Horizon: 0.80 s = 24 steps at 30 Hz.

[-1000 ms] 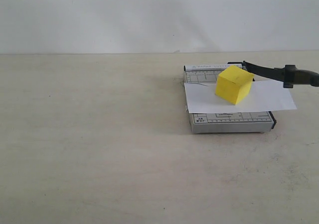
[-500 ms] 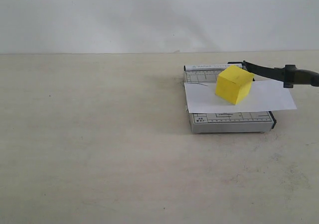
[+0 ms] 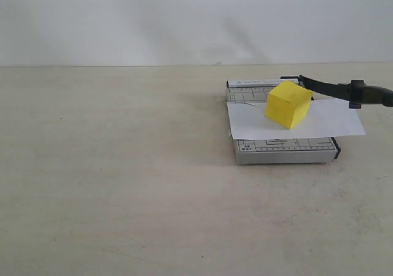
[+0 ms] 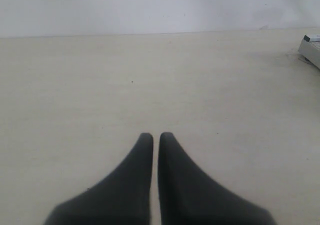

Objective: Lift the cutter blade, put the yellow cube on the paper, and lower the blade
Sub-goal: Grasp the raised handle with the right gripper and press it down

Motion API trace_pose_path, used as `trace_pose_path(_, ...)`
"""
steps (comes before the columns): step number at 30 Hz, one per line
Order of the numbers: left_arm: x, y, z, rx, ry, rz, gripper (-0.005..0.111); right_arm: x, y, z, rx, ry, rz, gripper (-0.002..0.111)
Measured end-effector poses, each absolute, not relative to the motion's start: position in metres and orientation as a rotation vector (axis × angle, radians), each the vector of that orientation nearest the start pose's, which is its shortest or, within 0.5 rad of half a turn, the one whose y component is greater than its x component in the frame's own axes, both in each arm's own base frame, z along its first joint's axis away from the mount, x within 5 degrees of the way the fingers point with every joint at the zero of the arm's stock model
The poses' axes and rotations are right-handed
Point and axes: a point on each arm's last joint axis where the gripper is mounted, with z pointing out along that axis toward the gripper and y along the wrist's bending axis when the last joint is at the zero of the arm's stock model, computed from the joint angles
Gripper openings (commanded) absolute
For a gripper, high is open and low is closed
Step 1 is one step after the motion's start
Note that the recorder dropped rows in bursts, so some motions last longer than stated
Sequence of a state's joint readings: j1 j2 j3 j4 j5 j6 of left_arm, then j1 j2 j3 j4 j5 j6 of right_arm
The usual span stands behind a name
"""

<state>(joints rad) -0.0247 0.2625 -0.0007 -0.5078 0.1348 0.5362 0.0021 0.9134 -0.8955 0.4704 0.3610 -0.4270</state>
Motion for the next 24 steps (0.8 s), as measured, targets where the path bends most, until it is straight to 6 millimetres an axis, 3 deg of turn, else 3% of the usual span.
trace_pose_path(4,0.075,-0.008,0.185,0.098,1.860,-0.056,0.005,0.229,0.024,0.341,-0.244,2.238,0.252,0.030)
trace_pose_path(7,0.075,-0.008,0.185,0.098,1.860,-0.056,0.005,0.243,0.026,0.332,-0.275,2.334,0.275,0.050)
trace_pose_path(15,0.075,-0.008,0.186,0.006,1.861,-0.122,0.005,0.270,0.017,0.309,-0.213,2.441,0.177,0.052)
trace_pose_path(18,0.075,-0.008,0.186,-0.016,1.859,-0.136,0.005,0.279,0.017,0.296,-0.190,2.488,0.183,0.043)
trace_pose_path(23,0.075,-0.008,0.186,-0.023,1.859,-0.142,0.005,0.287,0.015,0.282,-0.191,2.538,0.167,0.001)
trace_pose_path(24,0.075,-0.008,0.186,-0.024,1.859,-0.142,0.005,0.287,0.014,0.282,-0.180,2.540,0.168,0.000)
